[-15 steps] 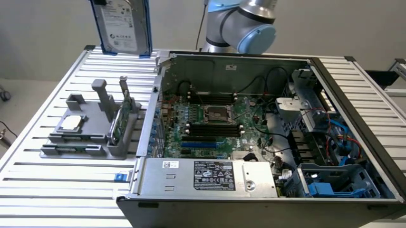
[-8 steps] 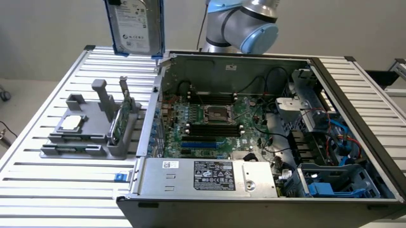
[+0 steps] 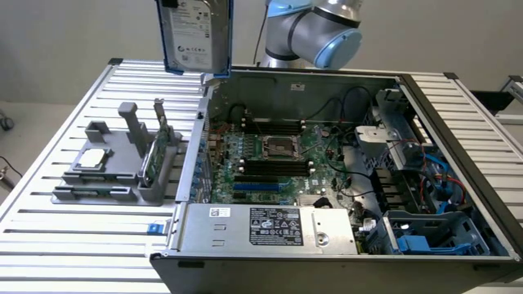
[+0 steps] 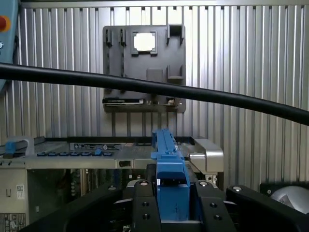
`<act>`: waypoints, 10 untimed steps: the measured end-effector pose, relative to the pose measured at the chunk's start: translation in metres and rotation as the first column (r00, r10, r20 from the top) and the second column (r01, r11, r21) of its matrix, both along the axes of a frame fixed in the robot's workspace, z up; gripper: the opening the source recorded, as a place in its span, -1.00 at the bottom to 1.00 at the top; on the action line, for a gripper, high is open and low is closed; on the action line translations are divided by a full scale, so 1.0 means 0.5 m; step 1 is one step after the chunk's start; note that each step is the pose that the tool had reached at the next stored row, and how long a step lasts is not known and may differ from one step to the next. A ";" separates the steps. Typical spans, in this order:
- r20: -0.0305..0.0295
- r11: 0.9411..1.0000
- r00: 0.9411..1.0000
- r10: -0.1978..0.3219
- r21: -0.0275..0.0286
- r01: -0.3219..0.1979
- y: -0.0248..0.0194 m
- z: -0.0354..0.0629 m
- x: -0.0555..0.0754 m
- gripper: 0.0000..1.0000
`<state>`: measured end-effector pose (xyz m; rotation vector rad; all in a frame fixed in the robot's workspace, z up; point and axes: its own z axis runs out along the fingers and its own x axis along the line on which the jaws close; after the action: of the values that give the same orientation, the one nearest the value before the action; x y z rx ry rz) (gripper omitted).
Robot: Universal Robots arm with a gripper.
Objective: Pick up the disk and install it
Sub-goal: 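Pick up the disk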
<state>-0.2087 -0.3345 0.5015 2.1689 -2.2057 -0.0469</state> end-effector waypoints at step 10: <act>-0.007 1.000 1.000 0.000 0.000 0.000 -0.0310 0.005 0.091 -0.35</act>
<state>-0.1631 -0.3500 0.5041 2.1654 -2.2022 -0.0543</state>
